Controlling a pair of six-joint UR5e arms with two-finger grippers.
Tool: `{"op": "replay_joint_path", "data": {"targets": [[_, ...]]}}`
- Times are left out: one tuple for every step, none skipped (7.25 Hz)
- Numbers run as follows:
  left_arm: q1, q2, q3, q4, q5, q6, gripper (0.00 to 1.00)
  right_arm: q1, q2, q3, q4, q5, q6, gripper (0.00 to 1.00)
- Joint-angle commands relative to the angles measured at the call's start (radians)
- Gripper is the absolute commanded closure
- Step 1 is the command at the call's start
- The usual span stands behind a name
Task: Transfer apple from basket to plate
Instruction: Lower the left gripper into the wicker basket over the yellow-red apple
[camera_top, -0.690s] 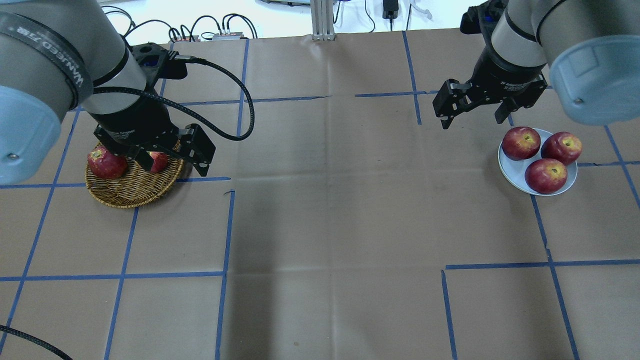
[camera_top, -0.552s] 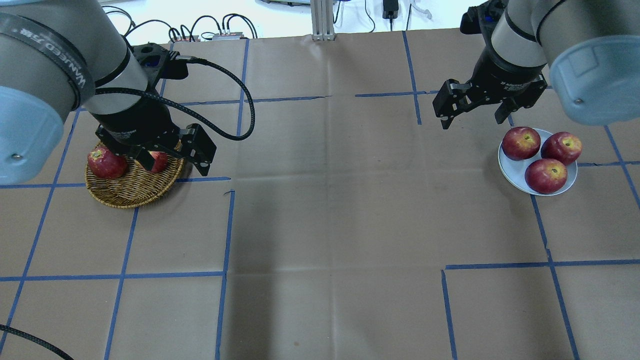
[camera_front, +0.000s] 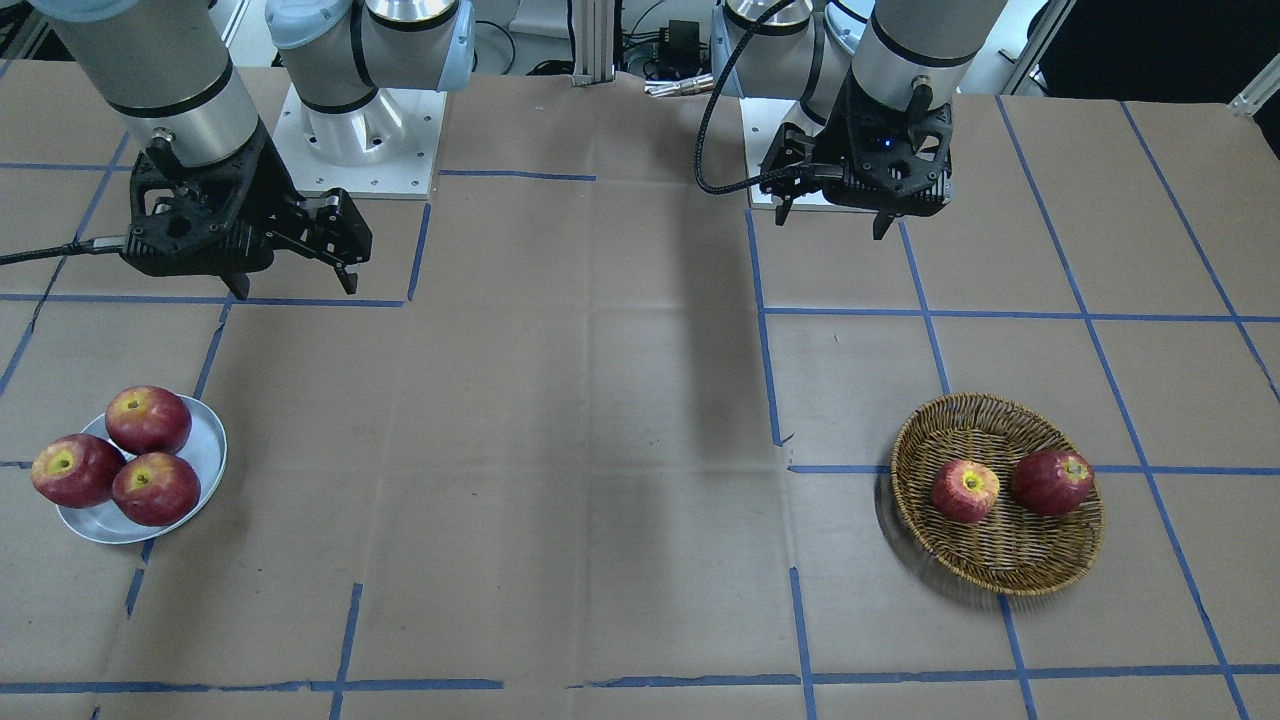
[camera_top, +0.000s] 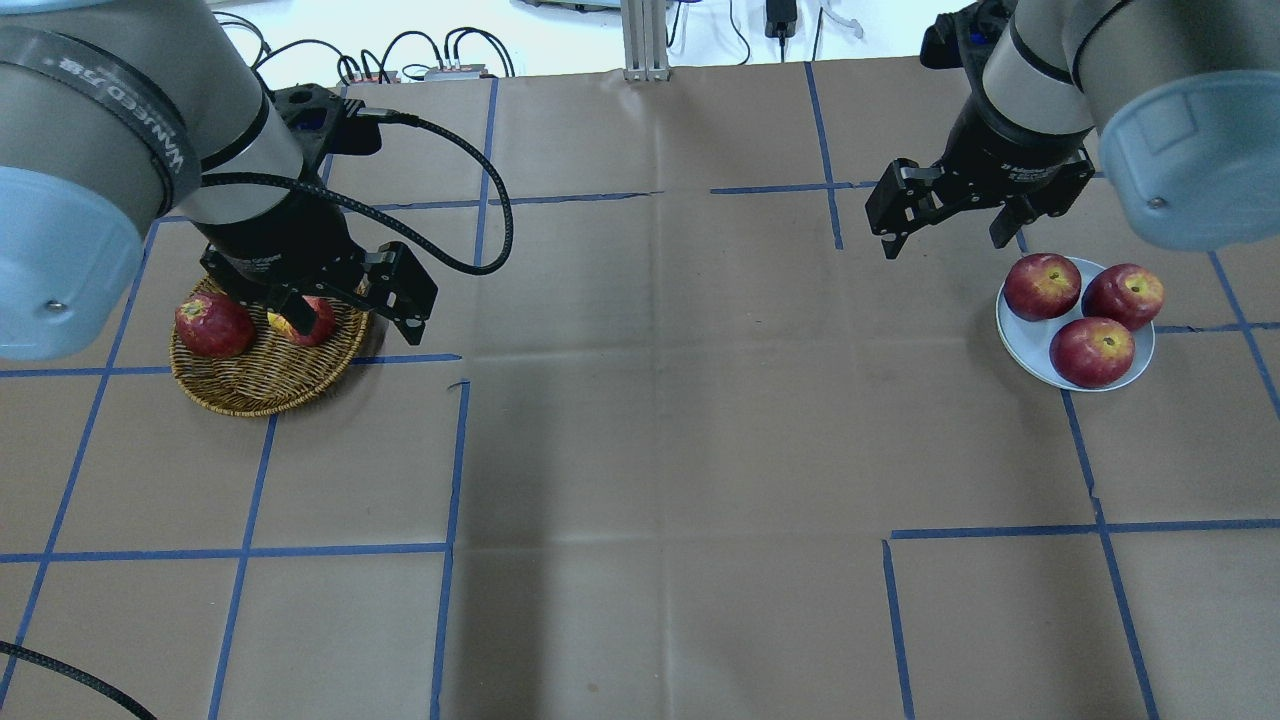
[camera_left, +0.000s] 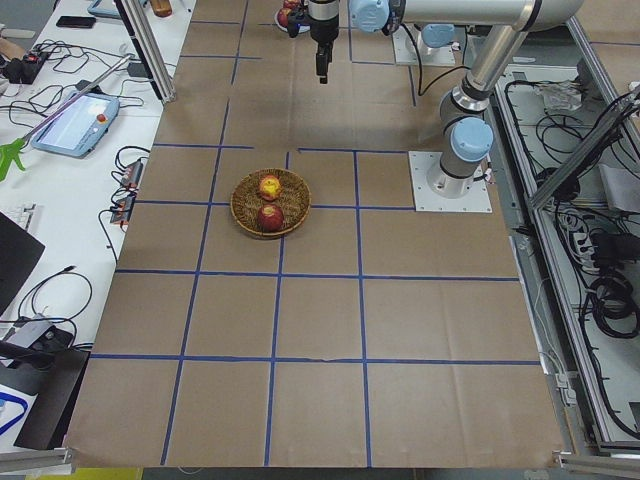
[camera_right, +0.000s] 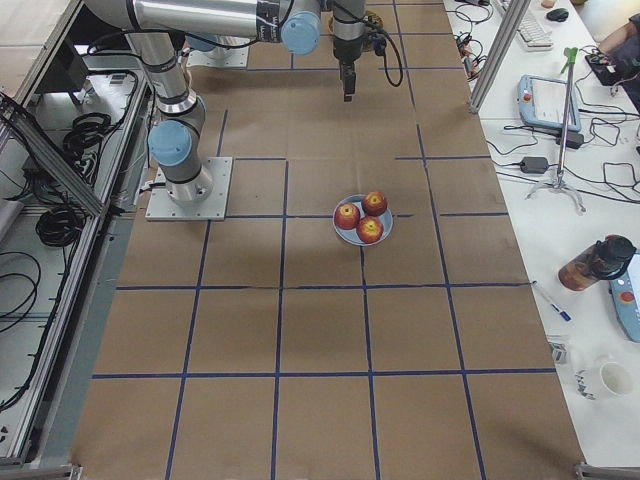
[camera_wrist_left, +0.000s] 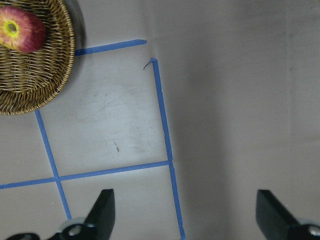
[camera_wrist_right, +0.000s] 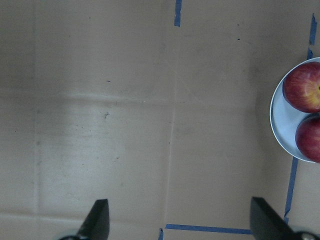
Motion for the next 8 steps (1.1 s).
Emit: {"op": "replay_joint_path", "data": {"targets": [[0.001, -0.001, -0.001, 0.03, 0.002, 0.001, 0.01, 0.0, 0.0, -0.001, 0.001, -0.001, 0.0, 0.0], [0.001, -0.009, -0.001, 0.03, 0.005, -0.002, 0.01, 0.0, 0.0, 0.0, -0.001, 0.001, 0.0, 0.0], [0.002, -0.017, -0.001, 0.03, 0.001, -0.001, 0.01, 0.0, 0.0, -0.001, -0.001, -0.001, 0.0, 0.0], [0.002, -0.02, -0.001, 0.032, 0.004, 0.002, 0.01, 0.0, 0.0, 0.0, -0.001, 0.001, 0.0, 0.0], [0.002, -0.017, -0.001, 0.032, 0.005, 0.002, 0.01, 0.0, 0.0, 0.0, -0.001, -0.001, 0.0, 0.0], [0.002, -0.018, -0.001, 0.038, 0.008, 0.001, 0.01, 0.0, 0.0, 0.0, -0.001, 0.001, 0.0, 0.0], [0.007, -0.026, -0.004, 0.052, 0.008, 0.005, 0.01, 0.0, 0.0, 0.0, 0.001, 0.001, 0.0, 0.0], [0.015, -0.041, -0.004, 0.061, 0.008, 0.02, 0.01, 0.0, 0.0, 0.0, 0.001, 0.001, 0.0, 0.0]]}}
